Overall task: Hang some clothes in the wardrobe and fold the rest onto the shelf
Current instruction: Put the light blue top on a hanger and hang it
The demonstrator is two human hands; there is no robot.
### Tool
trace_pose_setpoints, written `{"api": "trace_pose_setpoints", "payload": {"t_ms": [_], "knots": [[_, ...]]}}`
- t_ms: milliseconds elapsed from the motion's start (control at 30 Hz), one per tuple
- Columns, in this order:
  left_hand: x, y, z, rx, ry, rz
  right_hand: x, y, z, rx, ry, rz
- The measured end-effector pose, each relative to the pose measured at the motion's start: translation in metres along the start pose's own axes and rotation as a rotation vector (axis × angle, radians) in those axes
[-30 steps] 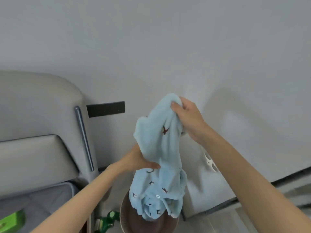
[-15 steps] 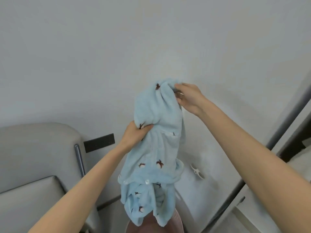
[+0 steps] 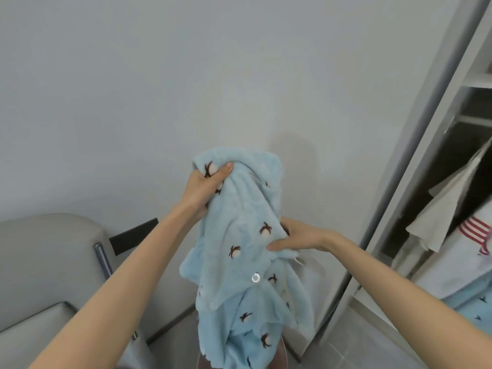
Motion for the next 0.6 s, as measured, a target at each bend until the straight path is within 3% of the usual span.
{"api": "trace_pose_setpoints", "payload": {"t_ms": [100, 233, 367, 467, 533, 600], "knots": [[0.004, -0.005, -0.010, 0.027, 0.047, 0.004, -0.016, -0.018, -0.002, -0.091, -0.008, 0.190], [0.000, -0.005, -0.035, 0.095, 0.487, 0.034, -0.063, -0.059, -0.026, -0.164, 0.072, 0.450], [0.018, -0.027, -0.065, 0.069, 0.740, -0.105, -0.114, -0.101, -0.027, -0.163, 0.085, 0.768], [0.044, -0.052, -0.052, 0.265, 0.949, -0.077, -0.142, -0.143, -0.035, -0.198, 0.139, 0.919], [0.066, -0.068, -0.028, 0.441, 0.959, -0.001, -0.161, -0.176, -0.042, -0.242, 0.192, 1.007], [0.099, -0.087, -0.005, 0.535, 0.775, -0.052, -0.176, -0.208, -0.047, -0.261, 0.207, 1.037]]}}
Point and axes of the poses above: each hand's wrist, its own y-axis towards the middle knuckle, its own x-axis out of the palm, z = x × y, the point moved 7 cm from there along y, towards the middle knuckle, and after that the axes turned 7 degrees about z, right-handed, at the moved point
